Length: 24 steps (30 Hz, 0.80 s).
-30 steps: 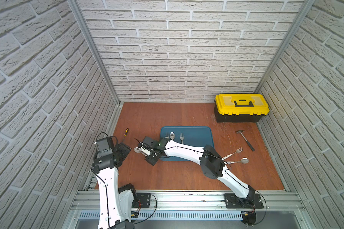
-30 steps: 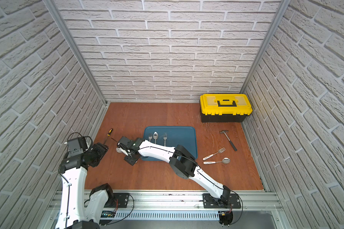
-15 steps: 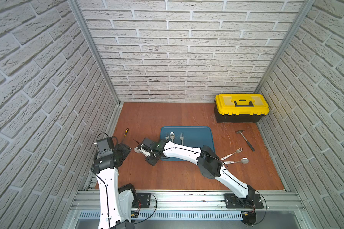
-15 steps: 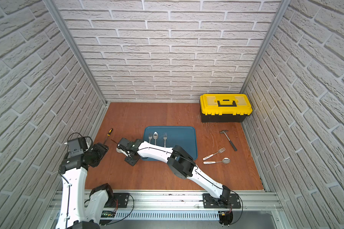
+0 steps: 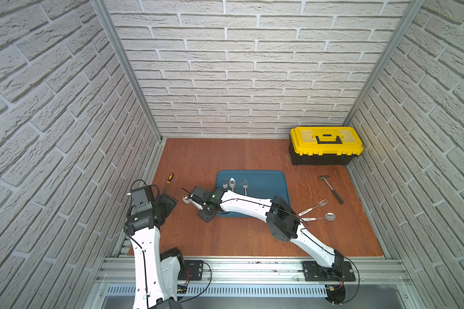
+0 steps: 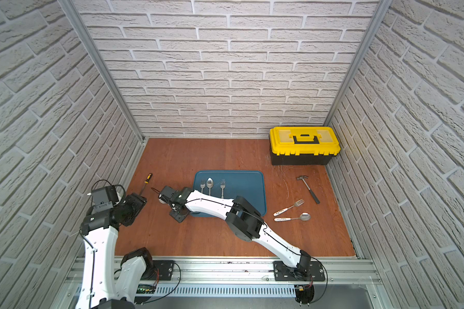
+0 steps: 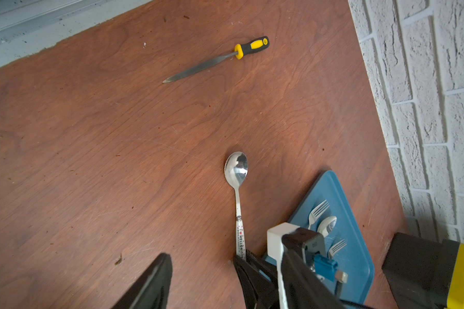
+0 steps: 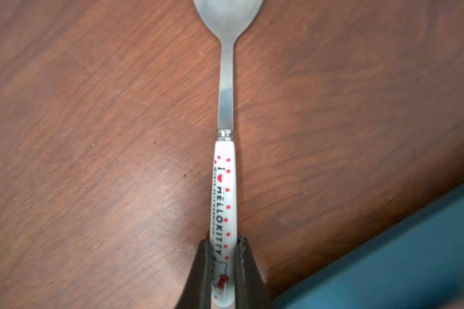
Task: Set the spoon and fork side by side
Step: Pick up the spoon from the center of the board.
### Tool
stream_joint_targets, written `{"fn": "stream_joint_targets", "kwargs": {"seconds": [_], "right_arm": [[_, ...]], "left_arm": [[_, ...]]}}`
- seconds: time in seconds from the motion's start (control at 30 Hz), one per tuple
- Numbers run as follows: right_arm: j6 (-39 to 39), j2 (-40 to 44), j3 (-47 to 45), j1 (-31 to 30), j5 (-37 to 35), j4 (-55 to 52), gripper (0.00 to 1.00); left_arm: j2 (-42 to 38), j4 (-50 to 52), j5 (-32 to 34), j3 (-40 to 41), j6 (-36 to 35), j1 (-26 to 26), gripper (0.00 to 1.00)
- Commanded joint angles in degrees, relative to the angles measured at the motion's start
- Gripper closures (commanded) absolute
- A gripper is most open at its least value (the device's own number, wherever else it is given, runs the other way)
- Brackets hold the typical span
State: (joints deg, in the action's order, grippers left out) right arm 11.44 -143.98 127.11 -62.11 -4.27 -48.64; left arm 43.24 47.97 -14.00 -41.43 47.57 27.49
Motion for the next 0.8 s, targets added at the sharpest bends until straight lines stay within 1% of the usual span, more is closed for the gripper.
{"fn": "stream_joint_targets", "kwargs": {"seconds": [0.0, 0.3, 0.37, 0.4, 0.43, 0.47, 0.53, 0.57, 0.63, 0.7, 0.77], "right_arm": [[-0.3, -0.8, -0.8, -0.6, 0.1, -2.0, 0.97], [0.6, -0.8, -0.8, -0.8, -1.2, -1.5, 0.97], [0.8, -1.5, -0.3, -0.7, -1.1, -1.7, 0.90], [1.0, -1.8, 0.0, -0.7, -1.4, -2.0, 0.84], [0.9, -2.1, 0.2, -0.7, -1.3, -2.0, 0.76], [1.0, -2.4, 0.6, -0.7, -1.2, -2.4, 0.74], [1.0, -2.5, 0.8, -0.7, -0.8, -2.2, 0.73], [1.0, -2.4, 0.9, -0.8, -1.2, -2.2, 0.71], [0.9, -1.9, 0.8, -0.8, -1.6, -2.2, 0.69], [0.7, -1.4, 0.4, -0.9, -1.3, -1.6, 0.69], [0.1, -1.8, 1.1, -1.0, -1.6, -2.2, 0.71]], "left_arm": [[-0.6, -1.5, 0.1, 0.7, -1.1, 0.3, 0.31], [-0.7, -1.4, 0.0, 0.7, -1.2, 0.3, 0.31], [-0.7, -1.4, -0.2, 0.6, -1.2, 0.3, 0.31], [-0.6, -1.4, -0.2, 0.6, -1.3, 0.3, 0.30], [-0.7, -1.4, -0.2, 0.6, -1.3, 0.3, 0.30], [-0.7, -1.4, -0.2, 0.6, -1.3, 0.3, 0.30], [-0.8, -1.6, -0.3, 0.7, -1.4, 0.3, 0.30], [-0.8, -1.6, -0.2, 0.9, -1.4, 0.3, 0.31], [-0.8, -1.6, -0.3, 0.9, -1.4, 0.3, 0.31], [-0.8, -1.6, -0.2, 0.9, -1.3, 0.3, 0.30], [-1.0, -1.6, -0.2, 1.1, -1.3, 0.3, 0.30]]}}
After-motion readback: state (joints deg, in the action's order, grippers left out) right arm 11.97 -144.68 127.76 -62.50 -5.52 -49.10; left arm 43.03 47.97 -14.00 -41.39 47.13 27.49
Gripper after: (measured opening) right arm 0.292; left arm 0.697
